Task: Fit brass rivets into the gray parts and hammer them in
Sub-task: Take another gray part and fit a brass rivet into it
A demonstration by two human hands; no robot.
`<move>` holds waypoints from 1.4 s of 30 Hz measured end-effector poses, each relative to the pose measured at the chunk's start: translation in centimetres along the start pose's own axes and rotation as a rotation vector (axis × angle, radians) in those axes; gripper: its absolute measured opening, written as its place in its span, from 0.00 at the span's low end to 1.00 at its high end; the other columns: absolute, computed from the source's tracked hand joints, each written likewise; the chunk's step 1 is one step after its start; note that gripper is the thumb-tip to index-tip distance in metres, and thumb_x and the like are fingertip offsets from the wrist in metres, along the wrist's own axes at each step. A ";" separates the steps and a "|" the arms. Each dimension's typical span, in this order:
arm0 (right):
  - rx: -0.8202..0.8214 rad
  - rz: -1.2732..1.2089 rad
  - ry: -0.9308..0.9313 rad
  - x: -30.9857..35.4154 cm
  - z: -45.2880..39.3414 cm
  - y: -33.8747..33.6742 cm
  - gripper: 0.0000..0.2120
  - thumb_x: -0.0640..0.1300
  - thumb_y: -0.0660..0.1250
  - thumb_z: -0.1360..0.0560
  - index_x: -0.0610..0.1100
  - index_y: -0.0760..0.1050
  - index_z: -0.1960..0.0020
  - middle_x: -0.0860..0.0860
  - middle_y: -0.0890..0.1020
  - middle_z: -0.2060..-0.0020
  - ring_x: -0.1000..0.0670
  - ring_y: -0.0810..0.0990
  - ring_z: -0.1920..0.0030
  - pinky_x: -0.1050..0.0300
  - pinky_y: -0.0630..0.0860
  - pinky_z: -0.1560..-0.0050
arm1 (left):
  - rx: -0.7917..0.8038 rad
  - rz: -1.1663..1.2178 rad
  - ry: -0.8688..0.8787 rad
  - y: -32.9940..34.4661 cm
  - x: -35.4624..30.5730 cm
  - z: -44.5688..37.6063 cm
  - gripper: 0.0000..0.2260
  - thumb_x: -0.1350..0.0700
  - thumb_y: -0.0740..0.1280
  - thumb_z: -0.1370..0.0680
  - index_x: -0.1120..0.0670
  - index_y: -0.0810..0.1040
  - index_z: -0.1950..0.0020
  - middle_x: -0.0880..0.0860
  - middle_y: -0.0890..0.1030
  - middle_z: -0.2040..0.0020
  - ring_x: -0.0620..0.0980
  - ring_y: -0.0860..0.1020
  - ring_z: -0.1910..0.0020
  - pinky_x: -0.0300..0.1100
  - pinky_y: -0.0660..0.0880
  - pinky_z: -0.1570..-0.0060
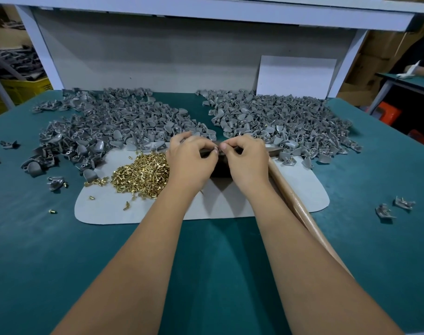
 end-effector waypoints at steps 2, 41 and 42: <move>-0.012 0.045 -0.013 0.1 -0.1 0.1 0.05 0.43 0.69 0.25 0.47 0.83 0.57 0.56 0.78 0.60 0.46 0.74 0.46 0.45 0.69 0.41 | 0.010 0.014 -0.009 -0.1 0.1 0.0 0.05 0.54 0.70 0.23 0.49 0.85 0.50 0.45 0.84 0.45 0.51 0.62 0.29 0.50 0.60 0.30; 0.003 -0.017 0.044 0.1 0.0 0.1 0.06 0.44 0.71 0.27 0.53 0.78 0.62 0.57 0.79 0.60 0.47 0.76 0.46 0.43 0.70 0.41 | 0.043 -0.089 -0.005 -0.6 0.0 -0.1 0.05 0.48 0.69 0.22 0.42 0.85 0.50 0.40 0.82 0.43 0.51 0.61 0.29 0.49 0.53 0.34; -0.002 -0.001 0.034 0.2 0.0 0.2 0.08 0.43 0.71 0.27 0.53 0.77 0.63 0.58 0.77 0.61 0.48 0.76 0.47 0.44 0.70 0.41 | 0.043 -0.086 -0.007 -0.5 0.0 -0.1 0.05 0.48 0.69 0.22 0.42 0.85 0.50 0.40 0.82 0.43 0.51 0.61 0.29 0.49 0.53 0.34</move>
Point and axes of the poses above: each hand's wrist, its own z-axis away from the middle knuckle, its own y-axis out of the palm, x = y × z, the point moved 1 cm from there along -z, towards the middle knuckle
